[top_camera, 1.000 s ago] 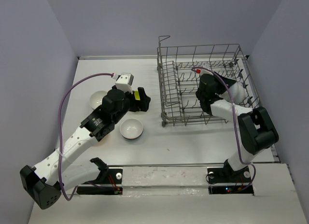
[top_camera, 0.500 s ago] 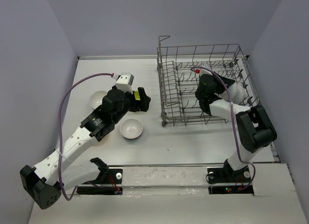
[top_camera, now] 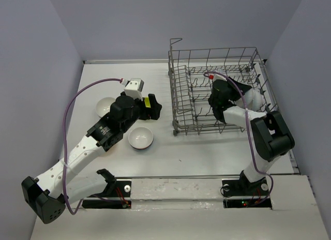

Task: Load the bowls into the dish rack
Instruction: Insert the bowl into the dish rack.

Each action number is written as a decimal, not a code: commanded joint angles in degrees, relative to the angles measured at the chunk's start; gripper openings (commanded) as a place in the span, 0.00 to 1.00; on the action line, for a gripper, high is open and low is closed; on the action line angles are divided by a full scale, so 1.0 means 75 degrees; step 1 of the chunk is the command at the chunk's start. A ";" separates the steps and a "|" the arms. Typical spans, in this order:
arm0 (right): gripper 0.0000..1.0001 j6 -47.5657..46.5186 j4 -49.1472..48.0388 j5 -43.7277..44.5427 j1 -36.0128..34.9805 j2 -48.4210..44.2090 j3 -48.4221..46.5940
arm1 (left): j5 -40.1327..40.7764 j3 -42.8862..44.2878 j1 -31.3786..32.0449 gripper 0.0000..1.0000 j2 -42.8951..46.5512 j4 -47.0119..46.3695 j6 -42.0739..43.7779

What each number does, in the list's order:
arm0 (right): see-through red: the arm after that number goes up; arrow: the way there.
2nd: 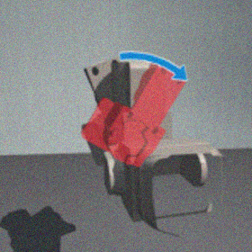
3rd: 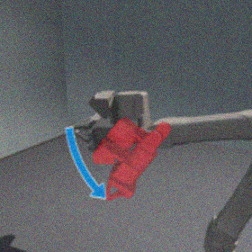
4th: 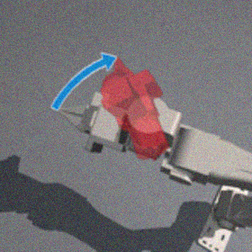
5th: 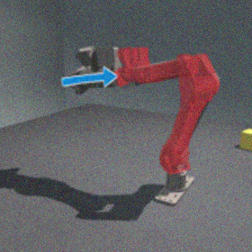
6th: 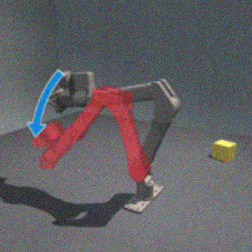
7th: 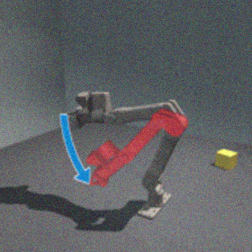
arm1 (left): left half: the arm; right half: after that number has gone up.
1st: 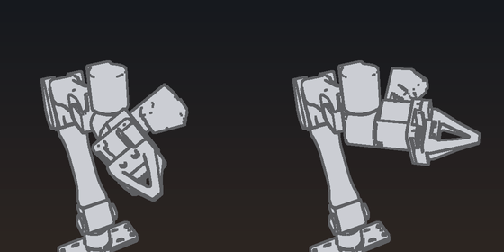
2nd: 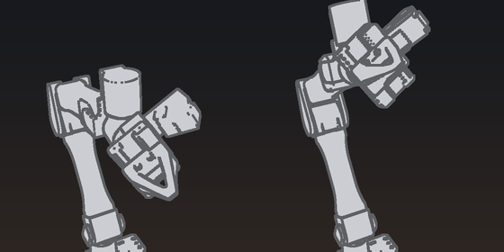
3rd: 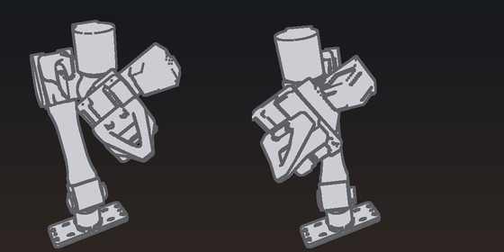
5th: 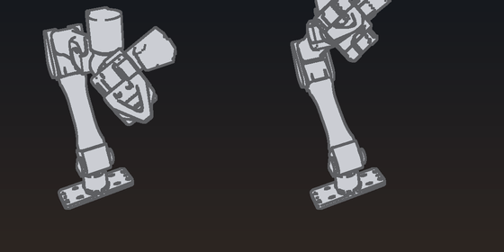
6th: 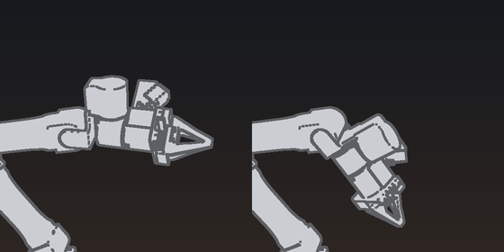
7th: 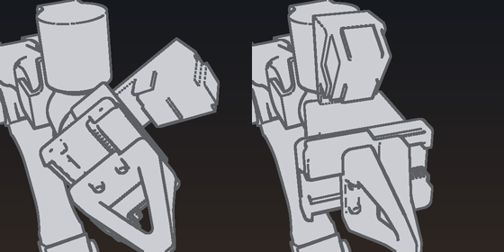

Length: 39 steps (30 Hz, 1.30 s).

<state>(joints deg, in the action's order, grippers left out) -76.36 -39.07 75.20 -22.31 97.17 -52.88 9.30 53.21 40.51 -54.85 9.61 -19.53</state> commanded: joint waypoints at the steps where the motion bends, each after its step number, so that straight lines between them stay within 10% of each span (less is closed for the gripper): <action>1: 0.28 -0.0014 -0.0462 0.0251 -0.0014 0.0099 -0.0285 | 0.0084 -0.0005 0.0048 0.99 0.0001 -0.0320 0.0120; 39: 0.41 0.2200 0.1739 0.0251 -0.0085 0.0580 -0.0917 | 0.0166 -0.0017 0.0048 0.99 -0.0023 -0.0273 0.0143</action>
<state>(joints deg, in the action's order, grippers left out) -63.79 -28.42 76.05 -22.57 101.60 -56.88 9.74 53.21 40.56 -55.42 9.61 -19.35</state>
